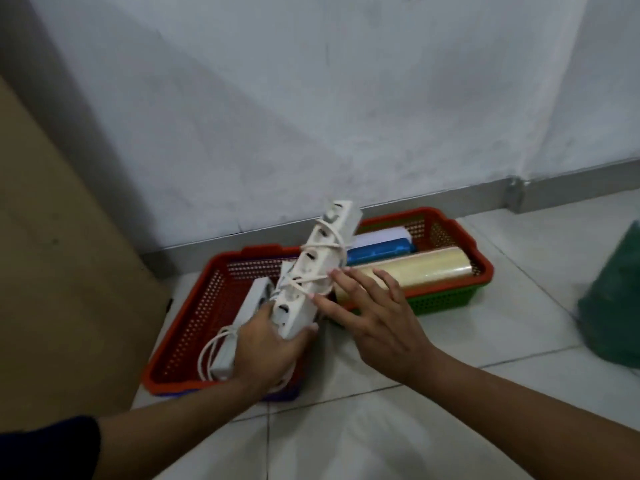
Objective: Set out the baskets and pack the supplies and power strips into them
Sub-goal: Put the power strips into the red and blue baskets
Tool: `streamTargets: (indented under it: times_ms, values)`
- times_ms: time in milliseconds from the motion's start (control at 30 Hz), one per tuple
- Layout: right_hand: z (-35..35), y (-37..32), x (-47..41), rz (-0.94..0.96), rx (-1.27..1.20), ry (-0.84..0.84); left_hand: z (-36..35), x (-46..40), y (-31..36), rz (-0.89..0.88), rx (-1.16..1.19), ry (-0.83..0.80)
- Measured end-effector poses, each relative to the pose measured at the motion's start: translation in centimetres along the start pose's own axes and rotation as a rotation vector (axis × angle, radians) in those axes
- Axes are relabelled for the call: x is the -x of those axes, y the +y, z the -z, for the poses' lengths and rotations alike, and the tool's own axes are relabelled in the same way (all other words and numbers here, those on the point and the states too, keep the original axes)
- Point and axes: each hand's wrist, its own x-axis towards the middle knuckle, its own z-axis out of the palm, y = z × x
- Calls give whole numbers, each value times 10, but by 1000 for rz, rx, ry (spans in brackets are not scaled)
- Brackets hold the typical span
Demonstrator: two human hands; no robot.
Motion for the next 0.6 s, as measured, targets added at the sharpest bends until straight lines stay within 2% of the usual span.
streamTargets:
  times_ms: [167,300,467,600]
  values:
    - [-33,-30,-4,74,5,-195,36,-40,-62,294,-65,68]
    - [-55,-42,-5,85,-32,-304,53,-60,-93,448,-206,26]
    - [-75,-55,-10,86,-85,-332,54,-76,-123,486,-360,-67]
    - [-81,-63,-12,88,-90,-348,45,-86,-141,448,-364,-152]
